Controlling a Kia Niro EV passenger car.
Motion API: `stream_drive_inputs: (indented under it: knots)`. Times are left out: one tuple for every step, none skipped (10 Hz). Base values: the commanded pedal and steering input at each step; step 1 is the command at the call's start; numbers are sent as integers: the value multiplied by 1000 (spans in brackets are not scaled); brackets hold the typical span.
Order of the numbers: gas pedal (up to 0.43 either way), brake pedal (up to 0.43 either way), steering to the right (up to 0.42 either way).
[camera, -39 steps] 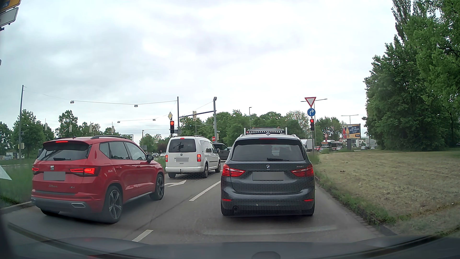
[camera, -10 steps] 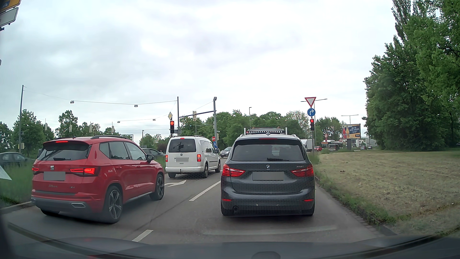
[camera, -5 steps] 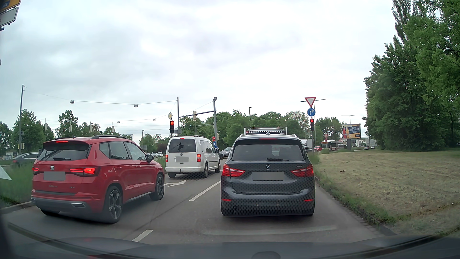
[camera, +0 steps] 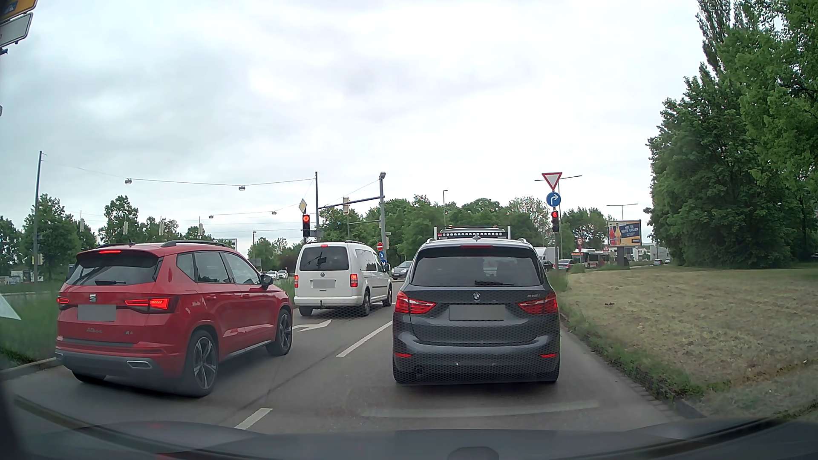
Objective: Follow the waypoints while adhering to traffic rules and regulations
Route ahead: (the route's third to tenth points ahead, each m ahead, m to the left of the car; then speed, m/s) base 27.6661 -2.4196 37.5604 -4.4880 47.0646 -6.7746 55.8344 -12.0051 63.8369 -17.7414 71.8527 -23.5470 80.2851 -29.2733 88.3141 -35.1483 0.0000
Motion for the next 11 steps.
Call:
stream_drive_inputs:
  knots:
    - [0, 226, 22]
    - [0, 226, 22]
    - [0, 226, 22]
    - [0, 226, 22]
    - [0, 226, 22]
    - [0, 226, 22]
    - [0, 226, 22]
    - [0, 226, 22]
    - [0, 226, 22]
    - [0, 226, 22]
    - [0, 226, 22]
